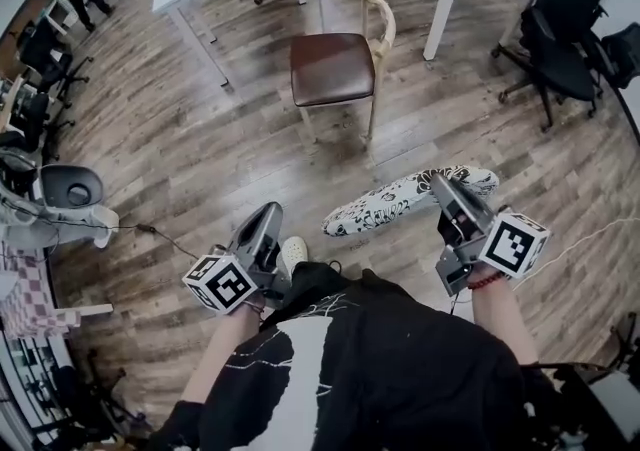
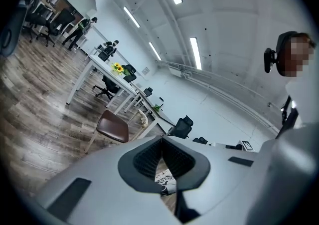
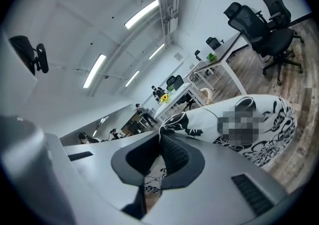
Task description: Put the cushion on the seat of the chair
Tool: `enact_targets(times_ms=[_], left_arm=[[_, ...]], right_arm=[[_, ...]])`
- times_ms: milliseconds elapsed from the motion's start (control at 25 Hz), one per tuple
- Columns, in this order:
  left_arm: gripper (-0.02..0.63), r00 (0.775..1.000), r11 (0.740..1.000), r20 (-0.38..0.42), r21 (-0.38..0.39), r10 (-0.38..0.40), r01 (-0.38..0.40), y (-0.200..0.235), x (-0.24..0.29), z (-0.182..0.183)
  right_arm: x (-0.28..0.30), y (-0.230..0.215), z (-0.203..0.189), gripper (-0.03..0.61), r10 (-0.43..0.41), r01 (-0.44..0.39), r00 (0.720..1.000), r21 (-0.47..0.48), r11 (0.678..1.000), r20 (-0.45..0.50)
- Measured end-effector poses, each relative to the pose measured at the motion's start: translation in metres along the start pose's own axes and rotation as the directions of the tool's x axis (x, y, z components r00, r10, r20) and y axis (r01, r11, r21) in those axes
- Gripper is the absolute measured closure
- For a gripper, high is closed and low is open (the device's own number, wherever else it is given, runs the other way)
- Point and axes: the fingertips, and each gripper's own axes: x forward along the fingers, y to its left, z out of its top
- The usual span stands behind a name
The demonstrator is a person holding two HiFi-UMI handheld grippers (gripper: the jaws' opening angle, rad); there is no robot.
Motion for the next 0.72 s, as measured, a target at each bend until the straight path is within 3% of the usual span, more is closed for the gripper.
enact_targets(times_ms=[160, 400, 720], left_arm=[[0.597, 0.999, 1.000, -0.029, -0.010, -0.018, 0.018, 0.030, 0.014, 0.023], [0.598, 0.997, 0.997, -0.043, 0.014, -0.070, 0.071, 0.062, 0.044, 0.086], [0.598, 0.993, 0.995, -0.073, 0.017, -0.097, 0.099, 0.117, 0.059, 0.151]], right_arm=[[0.031, 0.004, 0.000, 0.557, -0.035, 0.034, 0.999, 0.016, 0.999, 0.015], [0.073, 0.015, 0.020, 0.557, -0.107, 0.107, 0.992, 0.011, 0.994, 0.070], [0.143, 0.042, 0.030, 0.557, -0.143, 0.140, 0.983, 0.030, 0.990, 0.117]])
